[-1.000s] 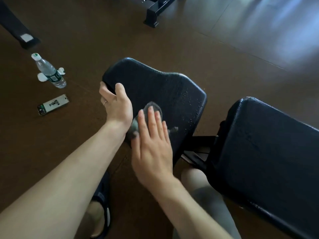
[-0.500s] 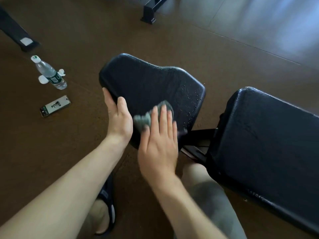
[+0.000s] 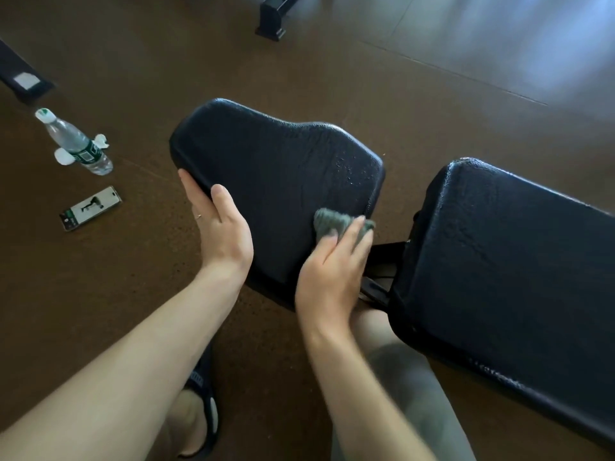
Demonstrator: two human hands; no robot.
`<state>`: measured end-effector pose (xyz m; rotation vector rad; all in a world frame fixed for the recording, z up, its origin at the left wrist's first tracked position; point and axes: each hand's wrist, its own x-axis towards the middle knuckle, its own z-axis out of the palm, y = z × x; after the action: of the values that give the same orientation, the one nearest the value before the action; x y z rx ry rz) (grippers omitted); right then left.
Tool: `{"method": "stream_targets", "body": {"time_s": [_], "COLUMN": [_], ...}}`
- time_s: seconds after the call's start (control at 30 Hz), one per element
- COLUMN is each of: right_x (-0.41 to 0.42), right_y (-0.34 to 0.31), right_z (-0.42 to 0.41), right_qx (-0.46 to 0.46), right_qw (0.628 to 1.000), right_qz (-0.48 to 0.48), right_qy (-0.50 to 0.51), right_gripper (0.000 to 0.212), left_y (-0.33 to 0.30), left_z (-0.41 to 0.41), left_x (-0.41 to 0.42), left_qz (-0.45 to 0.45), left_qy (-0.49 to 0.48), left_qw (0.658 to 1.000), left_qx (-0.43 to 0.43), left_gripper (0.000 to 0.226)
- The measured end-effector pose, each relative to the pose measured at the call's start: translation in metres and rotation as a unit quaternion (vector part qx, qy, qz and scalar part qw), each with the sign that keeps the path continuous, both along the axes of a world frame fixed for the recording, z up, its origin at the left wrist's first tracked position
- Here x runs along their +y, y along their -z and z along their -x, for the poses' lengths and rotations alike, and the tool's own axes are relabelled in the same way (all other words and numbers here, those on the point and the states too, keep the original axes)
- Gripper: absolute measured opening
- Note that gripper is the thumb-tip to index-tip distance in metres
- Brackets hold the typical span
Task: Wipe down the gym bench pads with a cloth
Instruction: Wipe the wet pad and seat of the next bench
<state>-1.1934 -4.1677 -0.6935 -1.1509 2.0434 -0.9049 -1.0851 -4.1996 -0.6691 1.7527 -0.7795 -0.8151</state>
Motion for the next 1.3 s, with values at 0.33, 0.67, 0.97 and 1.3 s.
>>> {"method": "stream_targets", "body": {"time_s": [0.33, 0.67, 0.97, 1.3], "right_x": [-0.107, -0.12, -0.152, -0.031], "right_y": [-0.016, -0.034, -0.014, 0.003], "right_z": [0.009, -0.053, -0.004, -0.001], "right_qx": [0.025, 0.16, 0.188, 0.054], "right_qw": [0.994, 0.926, 0.965, 0.998], "right_qz": [-0.081, 0.129, 0.066, -0.011], "right_qy": [0.073, -0.317, -0.17, 0.033], "right_gripper": [0.062, 0.057, 0.056, 0.061], "left_y": [0.008, 0.008, 0.016, 0.02], "left_z": [-0.005, -0.007, -0.013, -0.011], "left_x": [-0.002, -0.005, -0.006, -0.005], "left_qz": [-0.002, 0.001, 0.018, 0.025], "left_qy": [-0.001, -0.004, 0.013, 0.004], "left_qw": [1.0, 1.0, 1.0, 1.0], "left_qx": [0.005, 0.027, 0.018, 0.002], "left_gripper": [0.058, 0.06, 0.069, 0.07]}}
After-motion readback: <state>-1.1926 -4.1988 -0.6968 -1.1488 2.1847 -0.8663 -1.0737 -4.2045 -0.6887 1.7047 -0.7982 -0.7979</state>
